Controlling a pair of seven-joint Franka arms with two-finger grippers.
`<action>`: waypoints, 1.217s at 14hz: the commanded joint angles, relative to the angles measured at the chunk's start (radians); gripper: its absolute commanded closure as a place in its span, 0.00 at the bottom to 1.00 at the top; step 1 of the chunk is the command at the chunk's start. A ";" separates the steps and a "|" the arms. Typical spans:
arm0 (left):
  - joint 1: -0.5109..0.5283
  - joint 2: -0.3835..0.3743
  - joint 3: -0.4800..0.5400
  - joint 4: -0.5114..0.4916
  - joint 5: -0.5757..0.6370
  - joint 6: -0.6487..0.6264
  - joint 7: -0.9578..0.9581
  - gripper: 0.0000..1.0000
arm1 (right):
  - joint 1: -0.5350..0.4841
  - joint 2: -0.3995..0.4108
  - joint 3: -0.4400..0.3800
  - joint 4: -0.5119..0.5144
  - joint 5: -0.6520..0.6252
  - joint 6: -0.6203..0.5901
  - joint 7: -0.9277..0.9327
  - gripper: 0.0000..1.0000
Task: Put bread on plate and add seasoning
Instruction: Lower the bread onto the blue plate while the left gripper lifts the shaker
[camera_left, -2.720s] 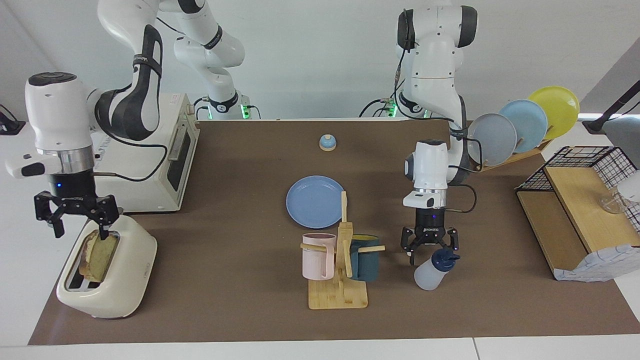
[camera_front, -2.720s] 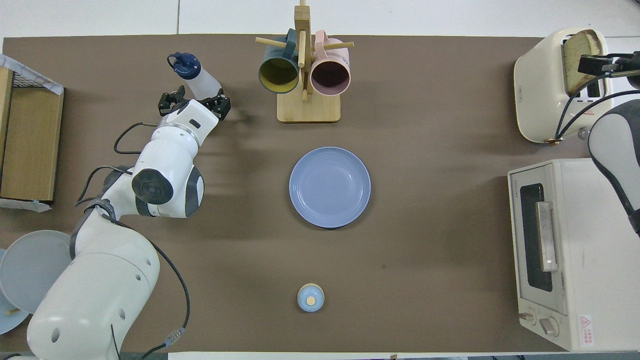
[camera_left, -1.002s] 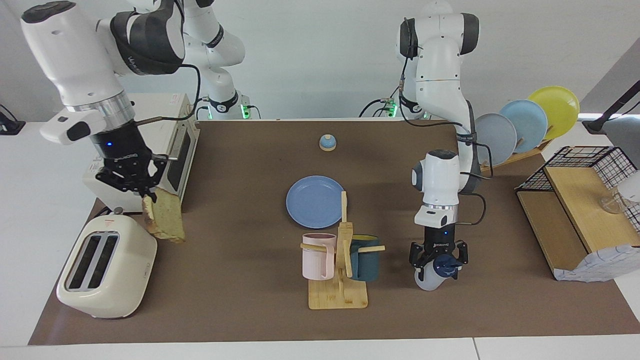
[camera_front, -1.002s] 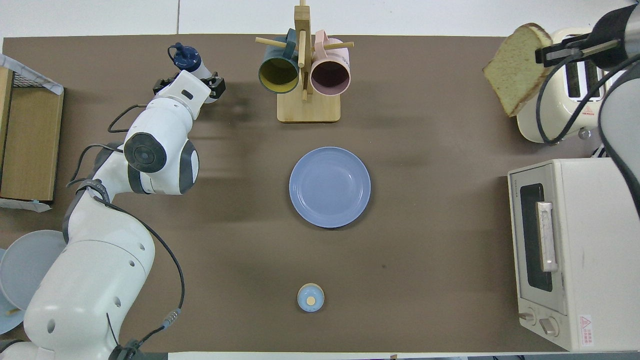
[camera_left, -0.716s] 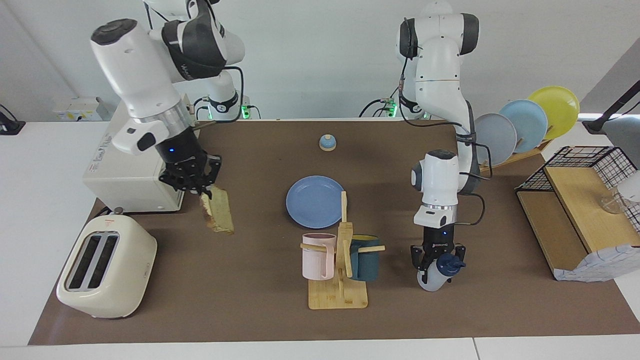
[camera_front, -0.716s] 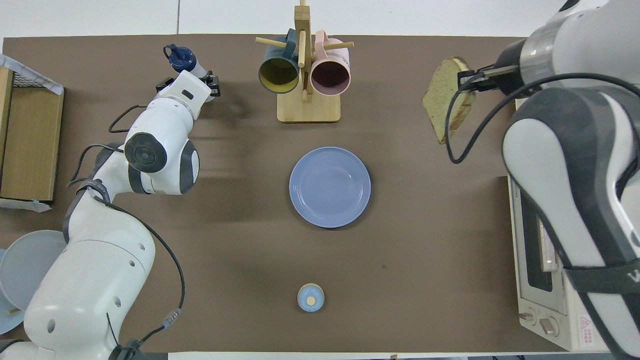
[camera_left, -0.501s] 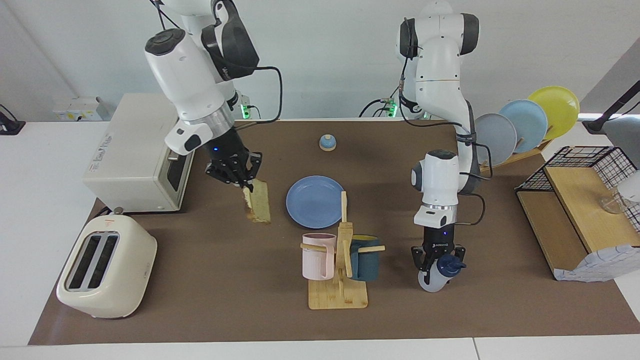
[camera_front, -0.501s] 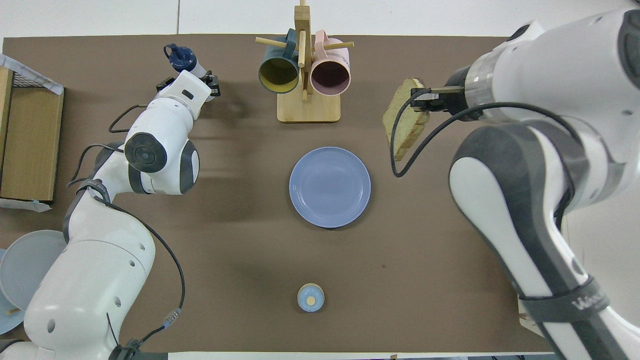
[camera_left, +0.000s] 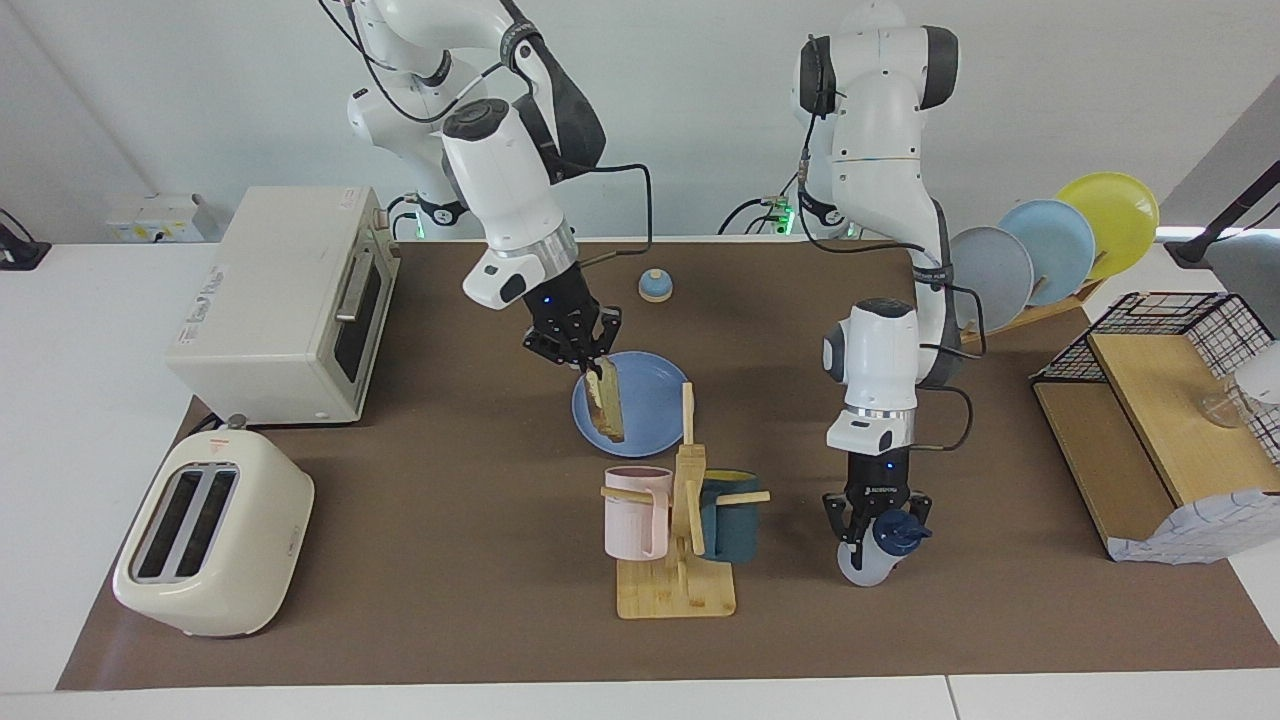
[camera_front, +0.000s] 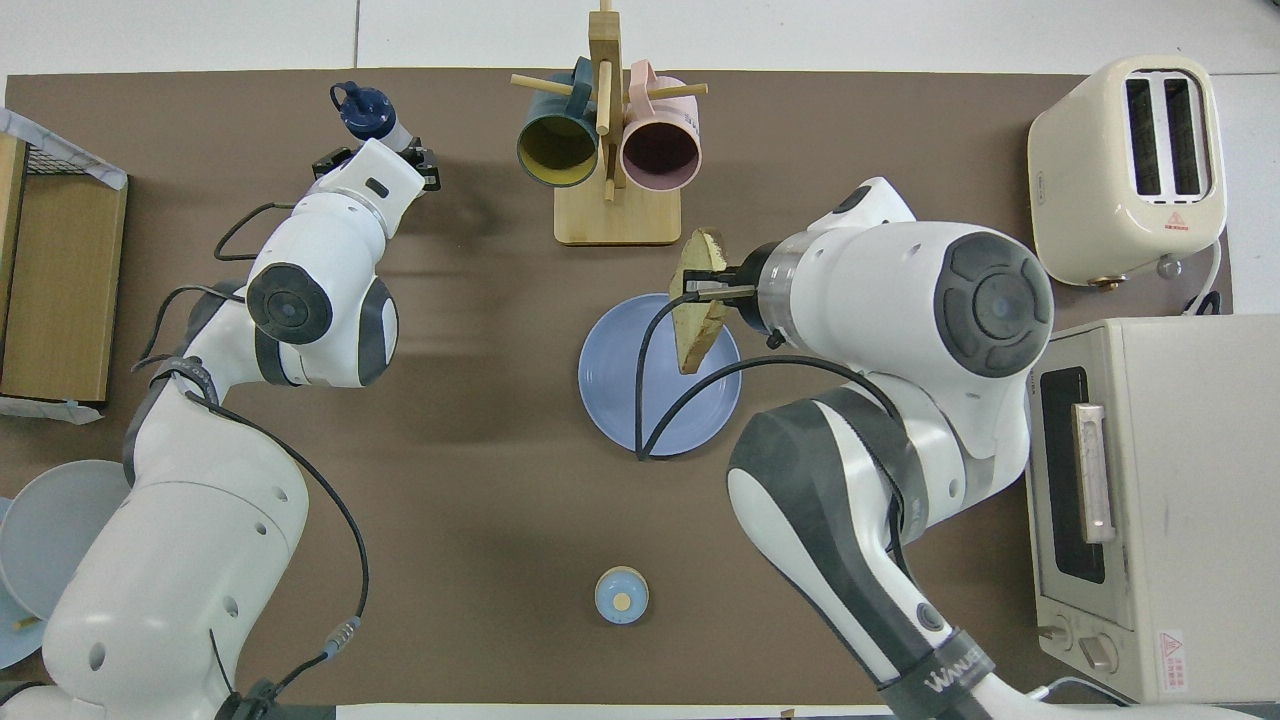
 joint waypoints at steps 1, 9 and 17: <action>0.010 -0.092 -0.006 -0.011 0.003 -0.148 0.109 1.00 | 0.048 -0.030 -0.005 -0.091 0.024 0.094 0.050 1.00; 0.017 -0.445 -0.008 -0.038 0.002 -0.804 0.552 1.00 | 0.097 -0.058 -0.003 -0.209 0.024 0.161 0.075 1.00; 0.017 -0.727 -0.003 -0.164 0.002 -1.129 1.121 1.00 | 0.088 -0.101 -0.003 -0.337 0.024 0.257 0.063 1.00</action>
